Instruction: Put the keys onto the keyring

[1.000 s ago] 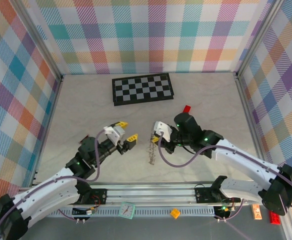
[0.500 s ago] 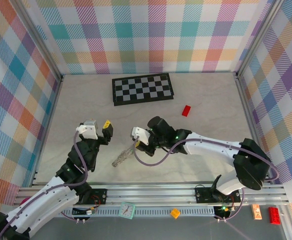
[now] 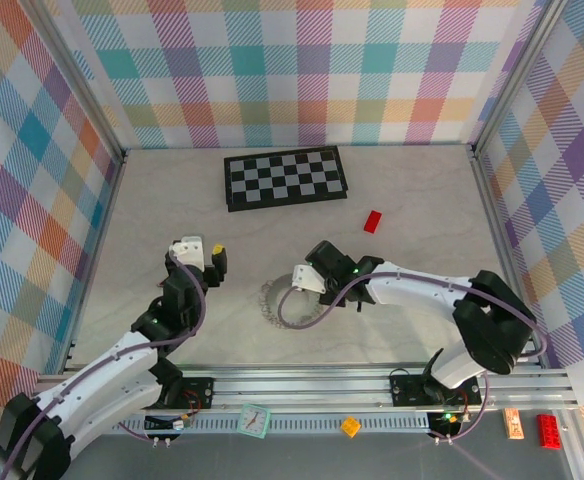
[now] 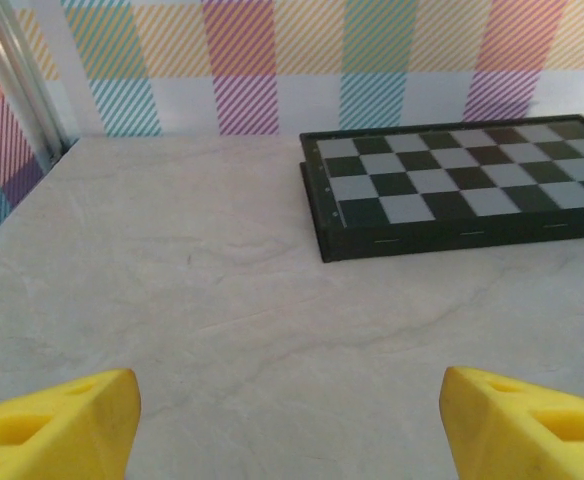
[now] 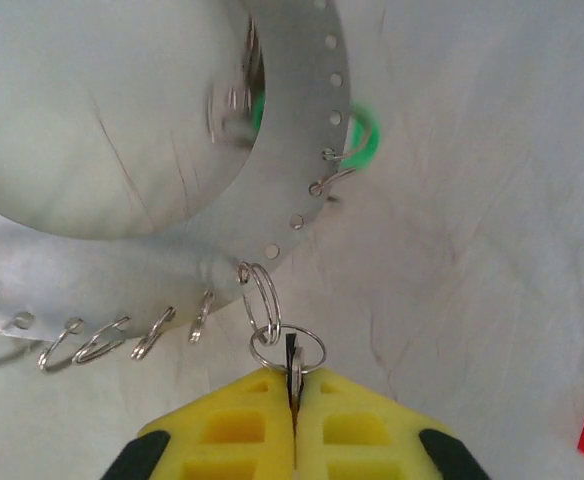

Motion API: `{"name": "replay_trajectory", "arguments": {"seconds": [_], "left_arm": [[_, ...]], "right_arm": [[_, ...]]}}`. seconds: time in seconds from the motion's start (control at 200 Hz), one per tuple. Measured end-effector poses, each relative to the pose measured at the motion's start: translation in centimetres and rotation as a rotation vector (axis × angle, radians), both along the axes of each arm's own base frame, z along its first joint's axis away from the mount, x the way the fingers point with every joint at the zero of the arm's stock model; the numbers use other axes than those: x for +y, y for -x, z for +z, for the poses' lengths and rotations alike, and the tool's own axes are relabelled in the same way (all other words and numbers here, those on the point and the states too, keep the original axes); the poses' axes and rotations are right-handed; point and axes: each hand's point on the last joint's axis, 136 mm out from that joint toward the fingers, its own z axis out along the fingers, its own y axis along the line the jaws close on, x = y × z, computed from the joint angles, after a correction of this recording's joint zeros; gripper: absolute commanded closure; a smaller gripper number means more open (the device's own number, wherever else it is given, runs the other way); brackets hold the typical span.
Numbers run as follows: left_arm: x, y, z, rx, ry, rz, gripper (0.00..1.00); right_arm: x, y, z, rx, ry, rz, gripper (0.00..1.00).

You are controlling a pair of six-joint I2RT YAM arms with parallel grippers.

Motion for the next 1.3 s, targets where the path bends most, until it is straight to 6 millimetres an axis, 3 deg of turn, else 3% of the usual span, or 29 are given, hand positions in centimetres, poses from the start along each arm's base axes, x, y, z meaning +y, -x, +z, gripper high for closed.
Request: {"name": "replay_trajectory", "arguments": {"seconds": [0.12,0.275,0.415,0.505,0.58,0.65,0.74,0.905,1.09,1.2,1.21,1.22,1.23,1.3], "left_arm": [[1.1,-0.8,-0.8,0.019,-0.010,0.050,0.17],[2.6,-1.7,-1.6,0.037,-0.025,0.109,0.12],[4.5,-2.3,-1.8,0.037,-0.025,0.169,0.11],[5.9,-2.8,-2.1,0.044,-0.022,0.199,0.12],[6.7,-3.3,-2.9,0.064,-0.028,0.211,0.12],[6.9,-4.0,-3.8,0.085,-0.027,0.202,0.12],[7.0,-4.8,-5.2,0.110,-0.024,0.187,0.13],[6.6,-6.1,-7.9,0.143,-0.014,0.137,0.14],[6.3,-7.7,-9.5,0.133,0.019,0.075,0.16],[6.3,-8.5,-11.6,0.149,0.029,0.055,0.13],[6.3,-8.5,-11.8,0.156,0.029,0.053,0.12],[6.3,-8.5,-12.1,0.165,0.028,0.052,0.03],[6.3,-8.5,-12.3,0.171,0.028,0.051,0.01],[6.4,-8.7,-12.8,0.196,0.027,0.059,0.00]], "right_arm": [[-2.8,-0.6,-2.1,0.013,0.097,-0.043,0.56],[-4.6,-1.7,-2.1,0.015,0.089,-0.117,0.39],[-6.0,-4.6,1.4,-0.037,-0.138,-0.318,0.38],[-8.9,-7.8,4.7,-0.143,-0.346,-0.523,0.38],[-11.9,-9.6,6.0,-0.232,-0.486,-0.667,0.38],[-15.0,-10.6,5.6,-0.293,-0.589,-0.790,0.39],[-18.3,-10.9,3.2,-0.334,-0.674,-0.910,0.41],[-21.0,-10.4,-0.8,-0.354,-0.750,-1.023,0.42],[-21.8,-12.5,0.3,-0.388,-0.884,-1.043,0.40],[-21.7,-13.7,1.8,-0.389,-0.949,-1.022,0.36],[-21.7,-13.7,1.9,-0.388,-0.954,-1.022,0.36],[-21.7,-13.8,2.1,-0.390,-0.958,-1.020,0.35],[-21.7,-14.0,2.2,-0.390,-0.964,-1.017,0.35],[-21.8,-14.6,3.0,-0.396,-0.990,-1.011,0.35]]}}
